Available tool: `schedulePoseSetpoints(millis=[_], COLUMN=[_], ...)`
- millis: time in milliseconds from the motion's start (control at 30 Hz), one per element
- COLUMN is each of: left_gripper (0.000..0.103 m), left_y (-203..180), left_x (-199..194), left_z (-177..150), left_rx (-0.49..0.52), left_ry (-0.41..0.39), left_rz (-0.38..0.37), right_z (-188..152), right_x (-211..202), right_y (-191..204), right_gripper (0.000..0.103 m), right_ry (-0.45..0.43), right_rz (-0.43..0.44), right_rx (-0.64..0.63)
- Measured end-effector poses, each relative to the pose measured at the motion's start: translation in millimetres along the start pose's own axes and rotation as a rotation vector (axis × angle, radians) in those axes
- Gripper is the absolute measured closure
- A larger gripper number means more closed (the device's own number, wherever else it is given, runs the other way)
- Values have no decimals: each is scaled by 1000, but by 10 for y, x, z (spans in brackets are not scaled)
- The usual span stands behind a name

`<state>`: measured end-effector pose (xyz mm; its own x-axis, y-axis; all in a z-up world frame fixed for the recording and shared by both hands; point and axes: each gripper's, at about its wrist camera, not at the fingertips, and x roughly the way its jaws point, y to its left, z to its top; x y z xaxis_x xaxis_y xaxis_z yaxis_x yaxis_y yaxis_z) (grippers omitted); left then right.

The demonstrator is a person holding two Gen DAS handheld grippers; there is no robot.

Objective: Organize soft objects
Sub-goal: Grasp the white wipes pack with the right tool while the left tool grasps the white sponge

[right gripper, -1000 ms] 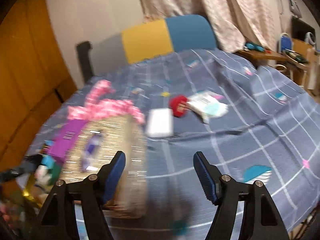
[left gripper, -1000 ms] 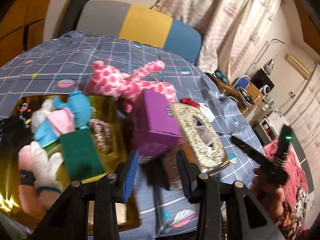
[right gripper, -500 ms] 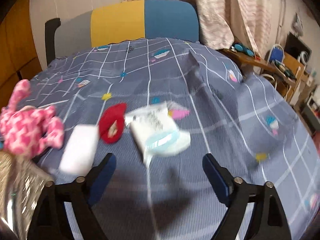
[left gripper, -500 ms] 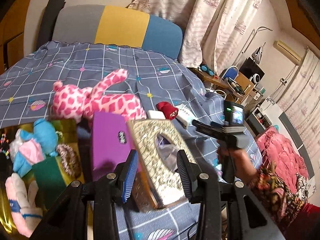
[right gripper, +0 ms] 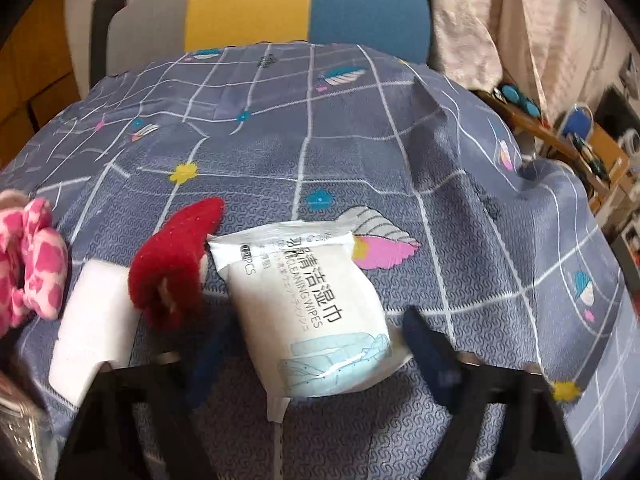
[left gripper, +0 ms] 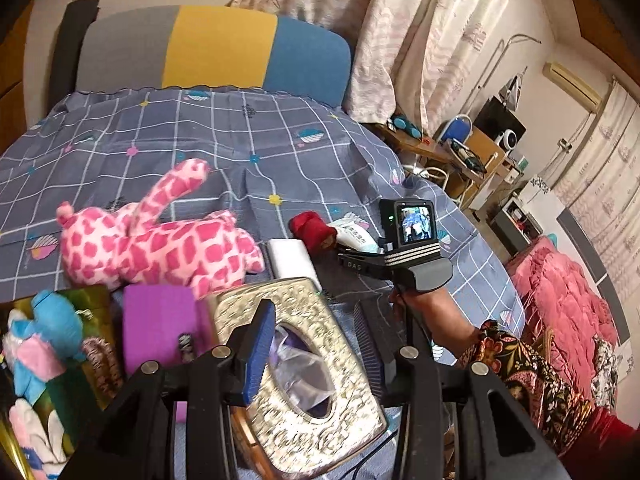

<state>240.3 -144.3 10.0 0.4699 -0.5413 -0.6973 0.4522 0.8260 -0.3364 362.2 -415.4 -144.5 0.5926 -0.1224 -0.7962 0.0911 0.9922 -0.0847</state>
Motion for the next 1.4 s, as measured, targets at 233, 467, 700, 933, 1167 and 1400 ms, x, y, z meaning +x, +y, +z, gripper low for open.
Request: schedulePoseSetpoints(millis=[233,467,700,933,1167,1400], left_gripper=[62,59,55,54,41,37], left_y=[-178,-341,-489,-380,-133,-69], left_x=[249,516,1070,1849,2321,2701], left_z=[183,489,740,802,742,650], left_rx=[11,17,27,11,-37,-3], left_ry=[49,101,250,445,540,641], left_rz=[-22,-5,68,154,294,346], right_z=[-128,-497,-813,-828,-858,-871], right_x=[-151,-478,-593,-549,-483,-445], right_y=[-84,-338,-270,-280,-285,-289], right_gripper=[39,39,39,38,34,33], right_ry=[-5,-8,-67,-90,-82,-73], right_rz=[10,-11,-63,-59,-71,-82], right_rx=[41,185,167,184,190,195])
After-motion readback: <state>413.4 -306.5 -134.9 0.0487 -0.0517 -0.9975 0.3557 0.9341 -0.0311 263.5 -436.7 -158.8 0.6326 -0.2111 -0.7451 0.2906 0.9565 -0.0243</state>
